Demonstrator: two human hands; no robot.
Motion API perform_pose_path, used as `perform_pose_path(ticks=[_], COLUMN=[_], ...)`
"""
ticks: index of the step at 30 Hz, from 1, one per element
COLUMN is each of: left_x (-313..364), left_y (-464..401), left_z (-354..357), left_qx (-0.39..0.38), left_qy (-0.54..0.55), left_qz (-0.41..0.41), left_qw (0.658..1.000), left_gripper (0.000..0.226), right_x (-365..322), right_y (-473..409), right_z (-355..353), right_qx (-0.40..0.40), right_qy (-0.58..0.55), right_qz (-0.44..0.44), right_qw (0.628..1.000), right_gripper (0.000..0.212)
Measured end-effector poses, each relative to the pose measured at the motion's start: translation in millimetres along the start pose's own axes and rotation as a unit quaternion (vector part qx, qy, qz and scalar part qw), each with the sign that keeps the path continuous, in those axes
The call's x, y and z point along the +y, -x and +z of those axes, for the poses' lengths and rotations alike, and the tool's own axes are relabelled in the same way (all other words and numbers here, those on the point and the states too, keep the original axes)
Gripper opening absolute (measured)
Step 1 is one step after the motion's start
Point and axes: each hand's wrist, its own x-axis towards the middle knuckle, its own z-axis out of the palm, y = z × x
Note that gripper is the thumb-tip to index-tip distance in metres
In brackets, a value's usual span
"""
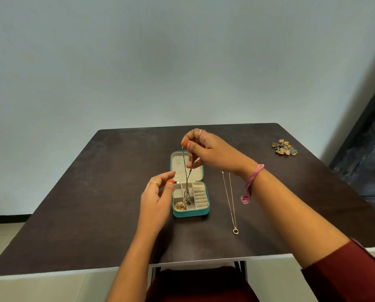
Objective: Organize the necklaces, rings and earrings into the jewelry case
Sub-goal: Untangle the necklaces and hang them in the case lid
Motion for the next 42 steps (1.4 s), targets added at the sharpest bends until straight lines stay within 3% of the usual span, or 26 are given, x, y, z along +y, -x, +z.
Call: perform_pose_path(ticks=[6, 18, 22, 25, 33, 38, 42], left_x=[14, 3, -1, -2, -2, 7, 16], left_y=[-12, -27, -26, -22, -16, -12, -8], left_z=[5, 6, 8, 12, 21, 29, 43], left_qx=[-0.061, 0.032, -0.01, -0.032, -0.076, -0.153, -0.153], left_qy=[-0.007, 0.006, 0.017, 0.102, 0.226, 0.254, 0.246], left_qz=[0.003, -0.045, -0.079, -0.123, -0.173, -0.147, -0.096], left_qw=[0.998, 0.998, 0.997, 0.987, 0.956, 0.944, 0.952], left_gripper=[0.021, 0.002, 0.009, 0.012, 0.015, 0.033, 0.033], right_x=[-1, -9, -9, -7, -13, -23, -30], right_y=[-4, 6, 6, 7, 6, 2, 1], right_z=[10, -10, -8, -5, -5, -14, -25], right_qx=[0.013, 0.0, 0.001, 0.009, -0.01, -0.017, -0.023], right_qy=[0.035, 0.066, -0.005, -0.049, -0.053, -0.104, -0.135], right_qz=[-0.011, -0.016, -0.014, 0.003, 0.011, 0.012, 0.031], right_qw=[0.999, 0.998, 1.0, 0.999, 0.999, 0.994, 0.99], right_gripper=[0.01, 0.01, 0.01, 0.012, 0.034, 0.046, 0.049])
